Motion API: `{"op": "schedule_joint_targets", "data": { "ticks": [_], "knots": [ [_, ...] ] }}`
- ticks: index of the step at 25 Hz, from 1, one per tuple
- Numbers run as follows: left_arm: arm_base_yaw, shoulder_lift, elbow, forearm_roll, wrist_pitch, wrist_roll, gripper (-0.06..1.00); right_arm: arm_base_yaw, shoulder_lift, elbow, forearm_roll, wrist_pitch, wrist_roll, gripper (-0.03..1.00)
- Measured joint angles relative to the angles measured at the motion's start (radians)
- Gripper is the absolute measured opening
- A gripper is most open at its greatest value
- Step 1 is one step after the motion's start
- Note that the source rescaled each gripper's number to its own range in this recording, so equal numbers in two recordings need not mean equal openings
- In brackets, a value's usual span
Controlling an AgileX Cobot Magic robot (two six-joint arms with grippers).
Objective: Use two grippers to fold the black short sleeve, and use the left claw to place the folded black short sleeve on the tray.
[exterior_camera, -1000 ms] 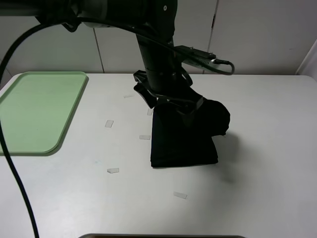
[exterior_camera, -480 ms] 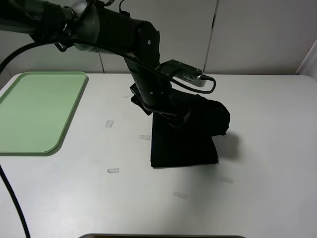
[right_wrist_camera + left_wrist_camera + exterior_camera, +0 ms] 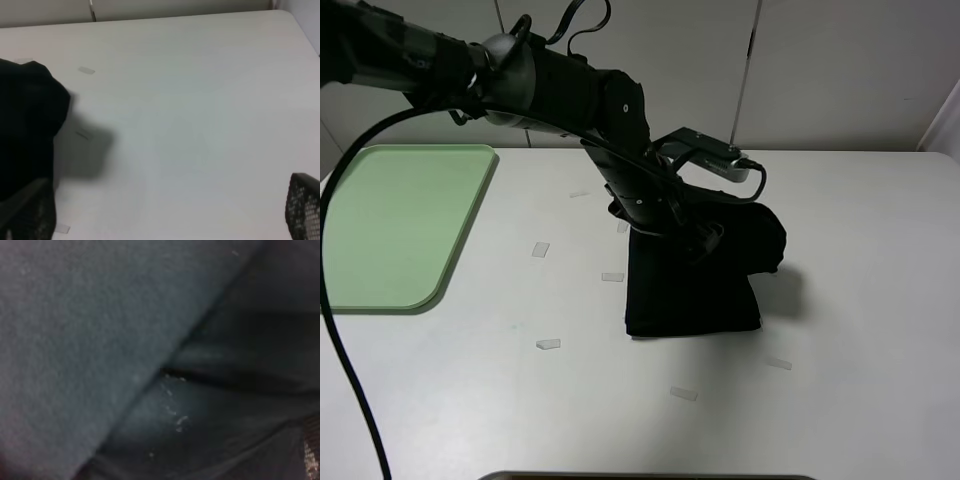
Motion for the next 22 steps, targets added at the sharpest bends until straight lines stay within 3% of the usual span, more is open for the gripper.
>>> {"op": "schedule_joint_targets", "data": {
  "ticks": [4,17,22],
  "knots": [
    [-0.008,0.000,0.000,-0.013,-0.065,0.012,1.00,0.000,0.000,0.000,0.000,0.000,0.000,1.00],
    [-0.022,0.001,-0.074,-0.014,-0.140,0.015,1.00,0.000,0.000,0.000,0.000,0.000,0.000,1.00],
    [-0.047,0.017,-0.075,-0.024,-0.230,0.015,1.00,0.000,0.000,0.000,0.000,0.000,0.000,1.00]
  ]
}}
